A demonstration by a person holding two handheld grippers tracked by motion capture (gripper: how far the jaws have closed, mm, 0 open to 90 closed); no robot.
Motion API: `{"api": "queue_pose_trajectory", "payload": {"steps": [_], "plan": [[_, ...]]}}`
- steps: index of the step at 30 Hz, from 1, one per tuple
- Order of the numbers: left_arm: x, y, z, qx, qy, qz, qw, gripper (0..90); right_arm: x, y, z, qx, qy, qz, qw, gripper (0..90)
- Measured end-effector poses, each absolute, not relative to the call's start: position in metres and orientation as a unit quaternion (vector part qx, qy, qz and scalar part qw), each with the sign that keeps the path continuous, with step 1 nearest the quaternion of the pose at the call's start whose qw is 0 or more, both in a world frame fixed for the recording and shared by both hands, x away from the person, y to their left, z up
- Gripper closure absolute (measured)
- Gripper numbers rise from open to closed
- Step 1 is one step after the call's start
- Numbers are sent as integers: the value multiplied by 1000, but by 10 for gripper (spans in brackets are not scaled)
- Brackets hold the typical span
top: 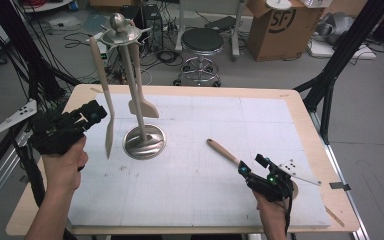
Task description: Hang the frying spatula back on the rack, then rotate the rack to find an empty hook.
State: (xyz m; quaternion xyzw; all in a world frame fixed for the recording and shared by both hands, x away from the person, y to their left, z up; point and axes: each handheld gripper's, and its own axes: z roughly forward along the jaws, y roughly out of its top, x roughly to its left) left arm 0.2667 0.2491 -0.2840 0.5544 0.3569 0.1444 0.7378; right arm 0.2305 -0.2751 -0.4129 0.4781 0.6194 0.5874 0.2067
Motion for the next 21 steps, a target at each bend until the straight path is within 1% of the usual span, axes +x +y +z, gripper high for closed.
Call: {"api": "queue_pose_trajectory", "payload": {"steps": [7, 15, 21], "plan": [[270, 248, -285, 550, 369, 142, 736, 494, 231, -274, -413, 476, 621, 587, 207, 225], [272, 244, -284, 537, 370, 139, 745, 493, 229, -276, -413, 480, 618, 587, 206, 225], [273, 237, -275, 530, 364, 143, 752, 490, 229, -276, -413, 481, 618, 586, 206, 225]]}}
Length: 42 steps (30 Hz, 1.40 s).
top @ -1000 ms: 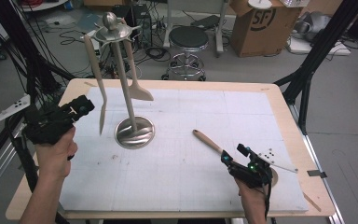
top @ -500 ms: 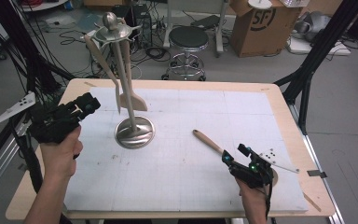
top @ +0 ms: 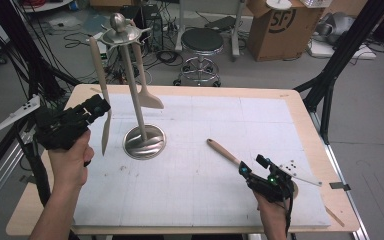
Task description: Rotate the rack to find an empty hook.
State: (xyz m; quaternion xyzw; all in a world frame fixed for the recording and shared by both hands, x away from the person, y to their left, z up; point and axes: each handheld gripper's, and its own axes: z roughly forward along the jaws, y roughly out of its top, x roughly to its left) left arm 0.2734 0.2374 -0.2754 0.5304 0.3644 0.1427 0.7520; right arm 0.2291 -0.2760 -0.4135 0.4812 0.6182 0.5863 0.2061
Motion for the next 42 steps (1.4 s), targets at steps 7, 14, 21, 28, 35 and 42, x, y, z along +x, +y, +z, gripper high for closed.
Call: {"api": "queue_pose_trajectory", "payload": {"steps": [7, 14, 21, 28, 35, 42], "plan": [[280, 230, -265, 516, 354, 135, 769, 566, 230, -276, -414, 481, 618, 586, 207, 225], [283, 222, -253, 516, 356, 159, 762, 781, 230, -277, -414, 480, 620, 586, 206, 225], [290, 215, -243, 502, 382, 205, 749, 899, 230, -276, -414, 480, 617, 589, 205, 225], [297, 201, -234, 482, 398, 206, 753, 900, 231, -275, -415, 480, 618, 588, 203, 225], [295, 183, -224, 465, 398, 217, 761, 900, 231, -276, -415, 481, 617, 590, 202, 225], [292, 180, -210, 447, 386, 231, 773, 899, 230, -277, -415, 481, 615, 591, 203, 225]]}}
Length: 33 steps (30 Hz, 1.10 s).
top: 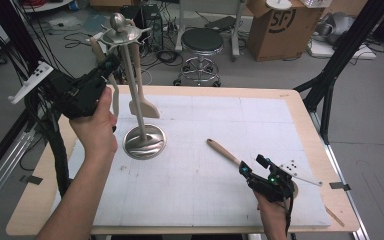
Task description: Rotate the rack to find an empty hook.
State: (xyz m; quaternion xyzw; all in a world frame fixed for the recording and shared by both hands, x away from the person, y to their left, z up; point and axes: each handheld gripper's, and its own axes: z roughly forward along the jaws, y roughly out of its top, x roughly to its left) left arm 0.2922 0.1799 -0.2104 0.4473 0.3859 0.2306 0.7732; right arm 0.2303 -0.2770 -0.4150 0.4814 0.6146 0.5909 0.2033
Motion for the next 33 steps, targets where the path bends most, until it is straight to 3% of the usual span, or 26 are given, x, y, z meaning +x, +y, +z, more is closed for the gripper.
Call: {"api": "queue_pose_trajectory", "payload": {"steps": [21, 33], "plan": [[298, 195, -202, 431, 398, 250, 771, 900, 229, -276, -415, 481, 617, 589, 203, 225], [291, 174, -204, 444, 388, 252, 767, 900, 229, -274, -415, 481, 618, 589, 199, 225]]}}
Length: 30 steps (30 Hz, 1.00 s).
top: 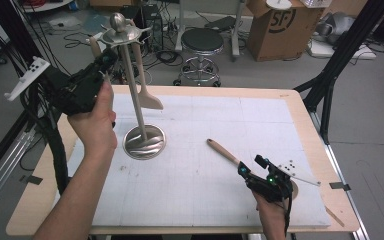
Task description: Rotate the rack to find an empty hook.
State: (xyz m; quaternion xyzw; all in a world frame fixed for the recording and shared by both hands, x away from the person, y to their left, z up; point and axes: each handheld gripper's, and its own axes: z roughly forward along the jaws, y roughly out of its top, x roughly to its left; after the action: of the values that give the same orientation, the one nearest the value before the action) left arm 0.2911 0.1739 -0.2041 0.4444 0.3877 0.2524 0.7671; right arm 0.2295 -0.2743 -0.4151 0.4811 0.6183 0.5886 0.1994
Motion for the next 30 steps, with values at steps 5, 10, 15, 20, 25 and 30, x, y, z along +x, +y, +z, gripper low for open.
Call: {"api": "queue_pose_trajectory", "payload": {"steps": [5, 10, 15, 20, 25, 30], "plan": [[298, 169, -206, 450, 400, 259, 755, 900, 229, -277, -415, 480, 617, 589, 203, 225], [300, 174, -206, 448, 403, 268, 752, 900, 229, -279, -415, 482, 614, 591, 203, 225], [300, 177, -206, 447, 404, 274, 750, 900, 228, -279, -414, 481, 614, 592, 203, 225], [304, 190, -206, 434, 416, 275, 750, 900, 228, -279, -414, 481, 614, 592, 204, 225], [311, 201, -207, 427, 428, 271, 749, 900, 228, -278, -414, 481, 615, 591, 202, 225], [316, 206, -206, 430, 431, 273, 745, 900, 228, -278, -414, 482, 616, 589, 202, 225]]}}
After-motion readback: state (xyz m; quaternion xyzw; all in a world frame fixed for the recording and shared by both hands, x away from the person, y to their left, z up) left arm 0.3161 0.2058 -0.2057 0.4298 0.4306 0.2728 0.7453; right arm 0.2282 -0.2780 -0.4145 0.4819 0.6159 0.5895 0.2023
